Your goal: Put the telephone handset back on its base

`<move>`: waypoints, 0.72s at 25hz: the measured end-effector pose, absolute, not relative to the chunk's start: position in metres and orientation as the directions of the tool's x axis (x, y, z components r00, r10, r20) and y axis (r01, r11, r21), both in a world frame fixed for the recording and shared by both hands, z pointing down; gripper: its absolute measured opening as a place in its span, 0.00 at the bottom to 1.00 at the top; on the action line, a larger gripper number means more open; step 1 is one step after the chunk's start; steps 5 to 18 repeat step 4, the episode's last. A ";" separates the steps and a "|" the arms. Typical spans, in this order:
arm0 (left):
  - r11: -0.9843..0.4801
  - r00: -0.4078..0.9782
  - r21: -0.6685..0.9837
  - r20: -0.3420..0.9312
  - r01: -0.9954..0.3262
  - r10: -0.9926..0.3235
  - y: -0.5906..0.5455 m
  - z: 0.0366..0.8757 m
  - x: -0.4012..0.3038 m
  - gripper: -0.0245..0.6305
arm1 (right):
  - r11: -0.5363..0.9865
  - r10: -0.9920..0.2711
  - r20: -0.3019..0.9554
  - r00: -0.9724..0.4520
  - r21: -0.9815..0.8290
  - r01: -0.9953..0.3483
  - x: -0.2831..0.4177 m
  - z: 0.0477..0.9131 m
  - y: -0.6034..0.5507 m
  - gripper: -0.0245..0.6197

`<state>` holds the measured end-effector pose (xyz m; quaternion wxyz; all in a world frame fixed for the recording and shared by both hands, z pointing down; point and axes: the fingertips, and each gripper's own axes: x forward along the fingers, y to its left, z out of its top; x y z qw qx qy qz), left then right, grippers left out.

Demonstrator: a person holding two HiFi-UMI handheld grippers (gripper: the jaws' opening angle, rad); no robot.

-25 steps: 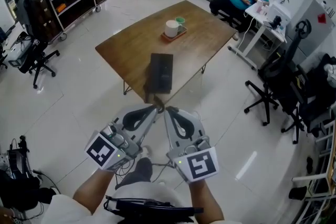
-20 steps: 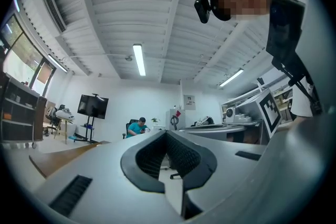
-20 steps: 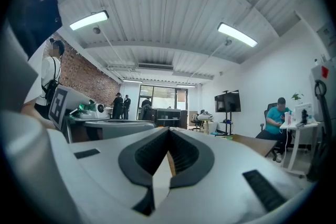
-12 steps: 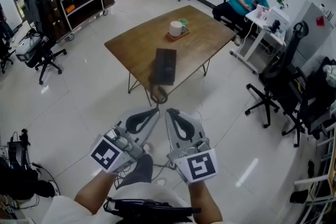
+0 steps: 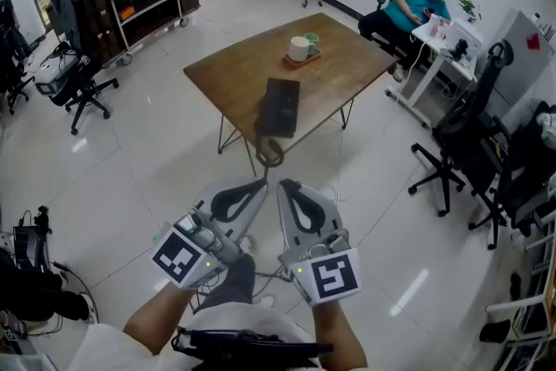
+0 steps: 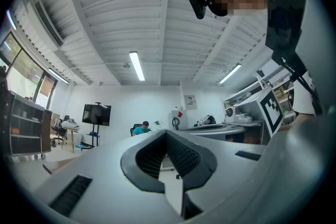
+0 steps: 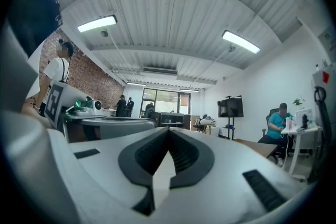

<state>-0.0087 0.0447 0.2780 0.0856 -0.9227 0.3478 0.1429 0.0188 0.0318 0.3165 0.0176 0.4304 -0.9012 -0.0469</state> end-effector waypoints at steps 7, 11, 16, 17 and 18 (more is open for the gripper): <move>-0.739 0.715 -0.066 -0.321 -0.670 -0.620 0.052 0.280 -0.010 0.04 | 0.626 -0.776 -0.009 -0.630 0.101 -0.773 0.019 0.320 0.037 0.04; -0.739 0.715 -0.066 -0.321 -0.670 -0.620 0.052 0.280 -0.010 0.04 | 0.626 -0.776 -0.009 -0.630 0.101 -0.773 0.019 0.320 0.037 0.04; -0.739 0.715 -0.066 -0.321 -0.670 -0.620 0.052 0.280 -0.010 0.04 | 0.626 -0.776 -0.009 -0.630 0.101 -0.773 0.019 0.320 0.037 0.04; -0.739 0.715 -0.066 -0.321 -0.670 -0.620 0.052 0.280 -0.010 0.04 | 0.626 -0.776 -0.009 -0.630 0.101 -0.773 0.019 0.320 0.037 0.04; -0.739 0.715 -0.066 -0.321 -0.670 -0.620 0.052 0.280 -0.010 0.04 | 0.626 -0.776 -0.009 -0.630 0.101 -0.773 0.019 0.320 0.037 0.04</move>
